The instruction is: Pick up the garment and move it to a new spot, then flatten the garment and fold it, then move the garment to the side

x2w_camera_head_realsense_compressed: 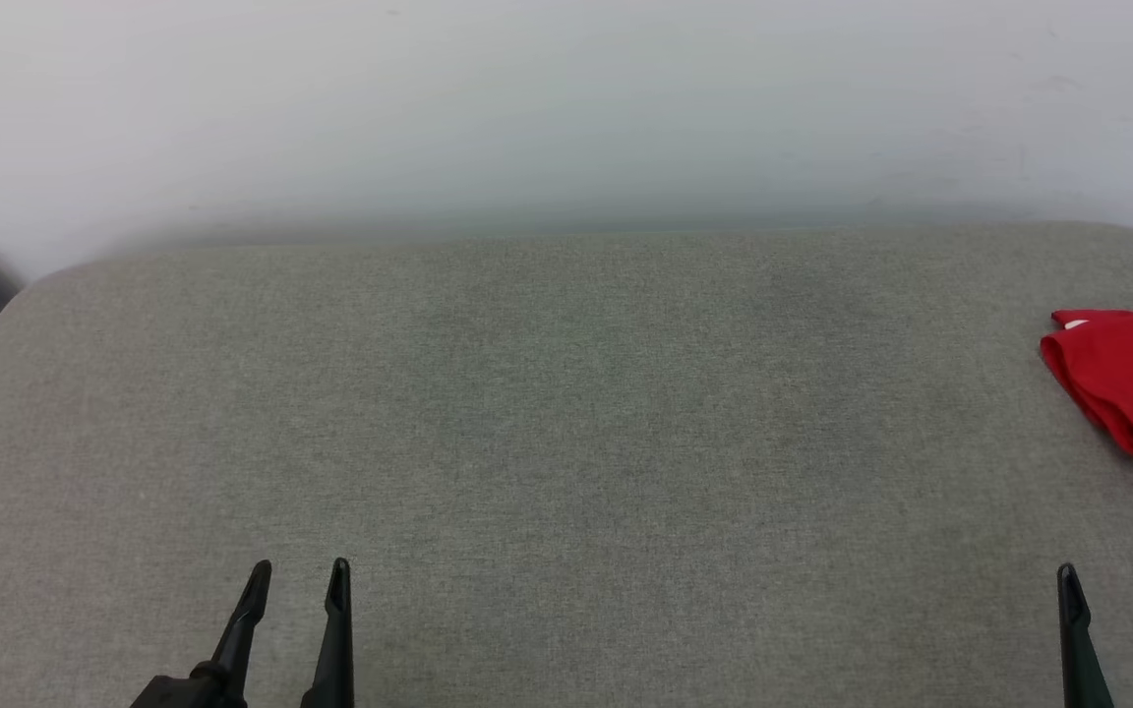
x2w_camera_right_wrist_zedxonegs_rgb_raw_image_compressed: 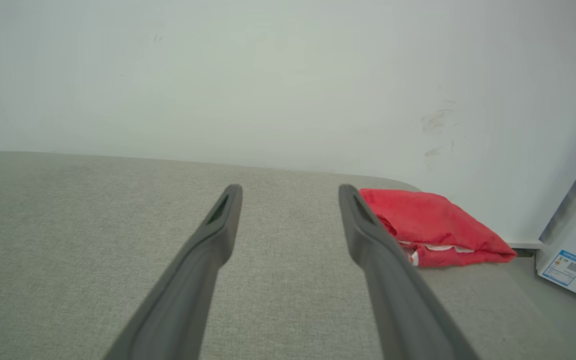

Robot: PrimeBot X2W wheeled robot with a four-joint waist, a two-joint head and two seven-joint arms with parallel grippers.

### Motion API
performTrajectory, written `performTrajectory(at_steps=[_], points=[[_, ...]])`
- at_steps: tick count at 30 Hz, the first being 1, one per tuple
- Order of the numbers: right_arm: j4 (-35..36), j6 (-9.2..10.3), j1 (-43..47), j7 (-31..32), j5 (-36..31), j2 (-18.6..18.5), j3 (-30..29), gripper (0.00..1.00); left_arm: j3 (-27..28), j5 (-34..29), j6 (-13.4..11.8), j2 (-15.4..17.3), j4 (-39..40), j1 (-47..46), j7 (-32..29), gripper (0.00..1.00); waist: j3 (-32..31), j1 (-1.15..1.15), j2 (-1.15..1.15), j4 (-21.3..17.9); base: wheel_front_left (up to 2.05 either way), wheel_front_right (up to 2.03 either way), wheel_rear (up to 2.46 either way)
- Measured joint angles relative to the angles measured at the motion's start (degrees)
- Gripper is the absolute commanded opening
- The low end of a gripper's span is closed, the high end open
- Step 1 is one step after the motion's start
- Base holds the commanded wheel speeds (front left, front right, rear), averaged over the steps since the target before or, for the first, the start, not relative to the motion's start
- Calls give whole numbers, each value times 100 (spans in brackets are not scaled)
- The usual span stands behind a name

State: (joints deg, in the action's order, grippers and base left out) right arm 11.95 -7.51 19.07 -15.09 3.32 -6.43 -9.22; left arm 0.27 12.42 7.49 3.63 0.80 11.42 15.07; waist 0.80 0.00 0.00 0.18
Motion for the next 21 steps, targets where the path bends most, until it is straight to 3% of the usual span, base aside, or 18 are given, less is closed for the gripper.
performTrajectory(at_steps=[5,6,12,21], points=[[-26,0,-1,0,14,0,-30,100,10,10,0,33,-19,0,0,100,0,1,0,-12,0,0,0],[-73,-1,-1,1,14,4,-18,0,7,10,0,29,-67,2,-1,0,0,1,0,-13,0,0,0],[-379,-2,2,27,96,49,57,0,-11,87,0,-42,-377,12,-42,0,-1,1,0,-14,0,0,0],[-700,-2,-282,255,1450,48,182,0,-10,1299,-1,-9,-536,-141,-283,0,-6,1,0,-15,0,0,0]])
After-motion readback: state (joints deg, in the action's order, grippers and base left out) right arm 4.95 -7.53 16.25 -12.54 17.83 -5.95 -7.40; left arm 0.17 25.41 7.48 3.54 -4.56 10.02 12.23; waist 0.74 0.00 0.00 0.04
